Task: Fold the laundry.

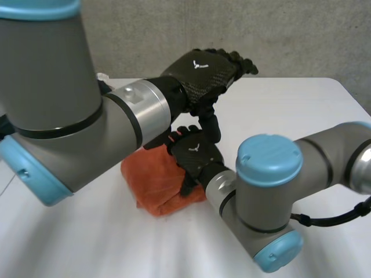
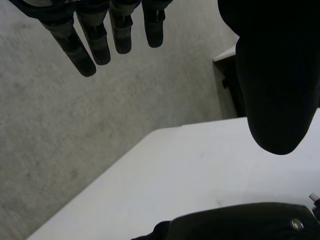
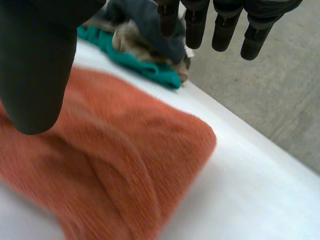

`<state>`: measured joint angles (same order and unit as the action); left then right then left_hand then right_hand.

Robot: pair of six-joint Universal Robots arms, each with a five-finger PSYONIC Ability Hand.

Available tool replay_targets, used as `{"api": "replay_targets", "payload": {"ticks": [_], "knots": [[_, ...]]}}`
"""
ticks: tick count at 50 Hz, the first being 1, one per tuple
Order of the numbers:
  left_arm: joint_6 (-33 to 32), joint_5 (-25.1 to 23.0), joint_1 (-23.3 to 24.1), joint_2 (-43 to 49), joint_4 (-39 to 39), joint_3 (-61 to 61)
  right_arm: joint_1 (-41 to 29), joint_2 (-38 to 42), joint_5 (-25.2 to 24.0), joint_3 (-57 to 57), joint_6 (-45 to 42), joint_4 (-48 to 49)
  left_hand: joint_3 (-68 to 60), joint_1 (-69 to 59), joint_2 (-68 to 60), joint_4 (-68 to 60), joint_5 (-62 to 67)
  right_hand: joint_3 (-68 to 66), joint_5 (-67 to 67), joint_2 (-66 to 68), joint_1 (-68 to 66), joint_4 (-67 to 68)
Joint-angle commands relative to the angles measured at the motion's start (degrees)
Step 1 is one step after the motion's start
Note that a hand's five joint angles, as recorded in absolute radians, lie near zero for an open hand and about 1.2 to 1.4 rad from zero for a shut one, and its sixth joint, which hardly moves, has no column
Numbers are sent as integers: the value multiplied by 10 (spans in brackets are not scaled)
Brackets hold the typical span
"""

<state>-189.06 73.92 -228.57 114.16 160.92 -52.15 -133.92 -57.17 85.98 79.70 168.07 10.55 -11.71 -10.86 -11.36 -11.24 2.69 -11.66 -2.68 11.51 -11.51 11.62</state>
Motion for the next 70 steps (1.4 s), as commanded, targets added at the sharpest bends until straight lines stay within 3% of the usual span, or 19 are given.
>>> {"api": "replay_targets", "payload": {"ticks": [1, 13, 27, 29, 31, 32, 39, 46, 55, 63, 70], "knots": [[0, -1, 1, -32, 13, -16, 23, -10, -19, -8, 150, -51, 17, 9, 14, 12, -27, 17, 27, -15, 15, -16], [0, -1, -2, -39, 14, -23, 79, 82, -28, -44, 353, -84, 17, 9, 14, 12, -27, 17, 27, -15, 15, -16], [0, -1, -3, -33, 20, -27, 72, 137, -42, -62, 248, -27, 17, 9, 14, 12, -27, -20, -10, 22, -22, 21], [0, -1, -3, -33, 21, -30, 71, 145, -40, -70, 243, -30, 17, 9, 14, 12, -27, -188, -177, 189, -189, 188], [0, -1, -5, -34, 24, -30, 71, 146, -35, -73, 241, -30, 17, 9, 14, 12, -27, -563, -553, 565, -565, 564], [0, -1, -6, -34, 26, -32, 73, 147, -28, -76, 239, -28, 17, 9, 14, 12, -27, -682, -672, 684, -684, 683], [0, -1, -13, -38, 31, -32, 98, 145, 61, -107, 239, 0, 17, 9, 14, 12, -27, -683, -673, 685, -685, 684], [0, -1, -20, -39, 36, -32, 157, 189, 70, -205, 244, 32, 17, 9, 14, 12, -27, -683, -673, 685, -685, 684], [0, -1, -25, -35, 38, -34, 293, 332, 129, -480, 239, -103, 17, 9, 14, 12, -27, -683, -673, 685, -685, 684], [0, -1, -27, -28, 40, -30, 387, 420, 154, -669, 231, -140, 17, 9, 14, 12, -27, -683, -673, 685, -685, 684], [-1, -1, -27, -20, 40, -30, 443, 442, 177, -704, 233, -121, 17, 9, 14, 12, -27, -683, -673, 685, -685, 684]]}}
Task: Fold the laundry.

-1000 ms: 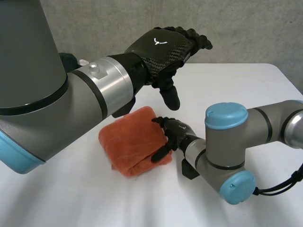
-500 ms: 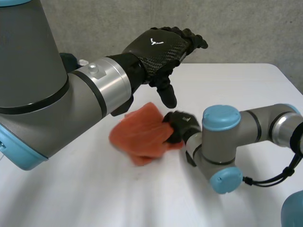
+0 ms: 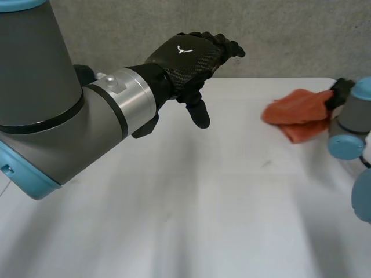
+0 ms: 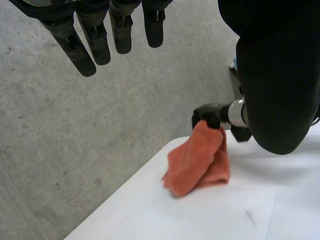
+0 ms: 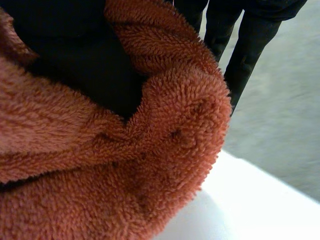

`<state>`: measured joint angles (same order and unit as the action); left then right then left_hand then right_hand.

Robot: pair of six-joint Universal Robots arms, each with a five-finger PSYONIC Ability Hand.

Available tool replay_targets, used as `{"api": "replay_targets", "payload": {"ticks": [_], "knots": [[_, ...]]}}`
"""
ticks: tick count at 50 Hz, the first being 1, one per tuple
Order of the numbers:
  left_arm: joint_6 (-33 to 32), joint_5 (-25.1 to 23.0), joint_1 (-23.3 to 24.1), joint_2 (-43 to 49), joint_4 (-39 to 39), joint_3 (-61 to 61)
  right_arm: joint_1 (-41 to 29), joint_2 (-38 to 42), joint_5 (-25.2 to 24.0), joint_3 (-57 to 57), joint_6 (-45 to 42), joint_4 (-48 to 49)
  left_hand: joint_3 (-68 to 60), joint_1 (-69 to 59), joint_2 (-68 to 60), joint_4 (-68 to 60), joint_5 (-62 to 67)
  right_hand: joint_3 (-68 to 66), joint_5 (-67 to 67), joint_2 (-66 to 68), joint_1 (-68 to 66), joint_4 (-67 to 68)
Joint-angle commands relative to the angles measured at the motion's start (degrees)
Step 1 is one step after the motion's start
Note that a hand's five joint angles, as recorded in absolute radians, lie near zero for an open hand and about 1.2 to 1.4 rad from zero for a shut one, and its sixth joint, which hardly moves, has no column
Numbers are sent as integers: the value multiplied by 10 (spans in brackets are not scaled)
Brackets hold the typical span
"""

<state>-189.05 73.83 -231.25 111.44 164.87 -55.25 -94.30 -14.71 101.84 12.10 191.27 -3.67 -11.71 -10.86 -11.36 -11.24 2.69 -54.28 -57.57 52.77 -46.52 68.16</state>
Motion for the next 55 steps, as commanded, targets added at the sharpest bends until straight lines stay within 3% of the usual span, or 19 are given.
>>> {"api": "replay_targets", "payload": {"ticks": [1, 15, 20, 23, 24, 27, 28, 29, 30, 31, 41, 47, 49, 51, 52, 53, 55], "knots": [[-1, 0, 0, 8, 0, 0, 51, 18, 19, -26, 1, 26, 17, 9, 14, 12, -27, -257, -124, 272, -335, 118], [0, 2, -2, 14, 1, 2, 94, 31, 49, -16, 28, 37, 17, 9, 14, 12, -27, -257, -124, 272, -335, 118], [0, 3, -3, 17, 1, 3, 110, 22, 107, -5, 60, 32, 17, 9, 14, 12, -27, -257, -124, 272, -335, 118], [0, 3, -4, 17, 1, 3, 111, 20, 72, -2, 66, 33, 17, 9, 14, 12, -27, -257, -124, 272, -335, 118], [0, 3, -5, 17, 1, 3, 107, 20, 31, -1, 69, 31, 17, 9, 14, 12, -27, -257, -124, 272, -335, 118], [0, 3, -5, 17, 1, 3, 104, 14, -22, 12, 81, 28, 17, 9, 14, 12, -27, -257, -124, 272, -335, 118], [0, 3, -5, 17, 1, 3, 103, 5, -45, 28, 96, 26, 17, 9, 14, 12, -27, 43, 176, -28, -35, -182], [0, 3, -5, 17, 0, 2, 102, 0, -56, 38, 102, 27, 17, 9, 14, 12, -27, 249, 382, -234, 171, -388], [0, 3, -5, 17, 0, 1, 102, -4, -65, 48, 106, 28, 17, 9, 14, 12, -27, 421, 554, -406, 343, -560], [-1, 3, -5, 17, 1, 0, 103, -12, -83, 65, 110, 31, 17, 9, 14, 12, -27, 443, 576, -428, 365, -582], [0, 0, -11, 20, 2, -3, 130, -2, -148, 96, 102, 40, 17, 9, 14, 12, -27, 443, 576, -428, 365, -582], [-1, 0, -12, 23, 2, -6, 141, 40, -212, 48, 89, 35, 17, 9, 14, 12, -27, 443, 576, -428, 365, -582], [-2, 0, -12, 23, 2, -6, 144, 47, -213, 35, 89, 30, 17, 9, 14, 12, -27, 443, 576, -428, 365, -582], [-1, 0, -12, 23, 2, -6, 148, 57, -214, 20, 89, 29, 17, 9, 14, 12, -27, 292, 425, -277, 215, -431], [-1, 0, -12, 23, 2, -6, 148, 59, -215, 16, 89, 29, 17, 9, 14, 12, -27, 127, 259, -111, 49, -265], [-1, 0, -13, 23, 2, -6, 150, 63, -212, 6, 89, 30, 17, 9, 14, 12, -27, -253, -121, 268, -331, 115], [0, 0, -14, 22, 2, -6, 152, 65, -206, -3, 89, 31, 17, 9, 14, 12, -27, -257, -124, 272, -335, 118]]}}
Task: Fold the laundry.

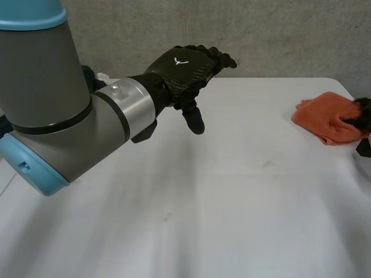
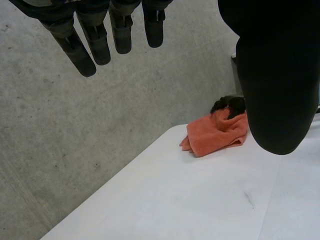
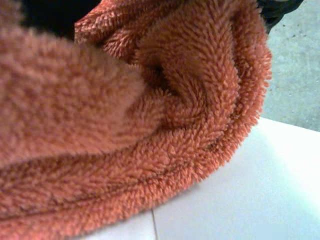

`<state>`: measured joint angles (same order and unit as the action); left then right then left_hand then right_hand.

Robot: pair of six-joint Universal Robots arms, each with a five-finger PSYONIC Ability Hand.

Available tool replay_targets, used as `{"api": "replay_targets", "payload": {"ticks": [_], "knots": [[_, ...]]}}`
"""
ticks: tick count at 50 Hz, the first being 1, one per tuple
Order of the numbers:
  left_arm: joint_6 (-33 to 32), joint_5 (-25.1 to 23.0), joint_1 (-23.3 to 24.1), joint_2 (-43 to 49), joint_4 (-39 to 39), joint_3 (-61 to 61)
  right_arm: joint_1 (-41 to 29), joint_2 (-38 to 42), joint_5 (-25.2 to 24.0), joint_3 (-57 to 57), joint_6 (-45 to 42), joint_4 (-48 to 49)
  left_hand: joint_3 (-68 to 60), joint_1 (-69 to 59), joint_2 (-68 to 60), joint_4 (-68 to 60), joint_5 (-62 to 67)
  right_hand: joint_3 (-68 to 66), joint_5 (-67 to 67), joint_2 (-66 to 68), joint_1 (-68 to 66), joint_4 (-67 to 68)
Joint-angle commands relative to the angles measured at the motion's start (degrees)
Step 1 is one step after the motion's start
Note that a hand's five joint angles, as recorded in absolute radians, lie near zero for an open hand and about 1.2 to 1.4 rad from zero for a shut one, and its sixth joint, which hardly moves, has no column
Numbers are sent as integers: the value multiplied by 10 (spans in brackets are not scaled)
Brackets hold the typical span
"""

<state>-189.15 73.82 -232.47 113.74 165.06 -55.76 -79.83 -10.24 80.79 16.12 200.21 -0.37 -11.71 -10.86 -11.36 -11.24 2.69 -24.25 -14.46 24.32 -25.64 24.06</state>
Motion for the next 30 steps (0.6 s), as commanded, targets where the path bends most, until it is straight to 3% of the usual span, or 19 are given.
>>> {"api": "replay_targets", "payload": {"ticks": [1, 5, 8, 10, 14, 20, 30], "knots": [[1, 0, -3, -1, 0, 0, 8, 22, 8, -48, -1, -2, 17, 9, 14, 12, -27, -557, -555, 557, -544, 559], [1, -1, -5, -3, 0, 0, 13, 34, 37, -78, 0, 18, 17, 9, 14, 12, -27, -557, -555, 557, -544, 559], [1, -2, -8, -4, 0, -5, 22, 36, 95, -82, 14, 41, 17, 9, 14, 12, -27, -557, -555, 557, -544, 559], [2, -2, -10, -9, 0, -9, 32, 32, 160, -70, 47, 50, 17, 9, 14, 12, -27, -557, -555, 557, -544, 559], [1, -2, -13, -12, 3, -14, 43, 29, 229, -55, 109, 50, 17, 9, 14, 12, -27, -557, -555, 557, -544, 559], [1, -2, -15, -13, 6, -14, 29, 23, 202, -52, 111, 47, 17, 9, 14, 12, -27, -557, -555, 557, -544, 559], [1, -2, -10, -13, 6, -15, 28, 18, 208, -33, 133, 14, 17, 9, 14, 12, -27, -557, -555, 557, -544, 559]]}}
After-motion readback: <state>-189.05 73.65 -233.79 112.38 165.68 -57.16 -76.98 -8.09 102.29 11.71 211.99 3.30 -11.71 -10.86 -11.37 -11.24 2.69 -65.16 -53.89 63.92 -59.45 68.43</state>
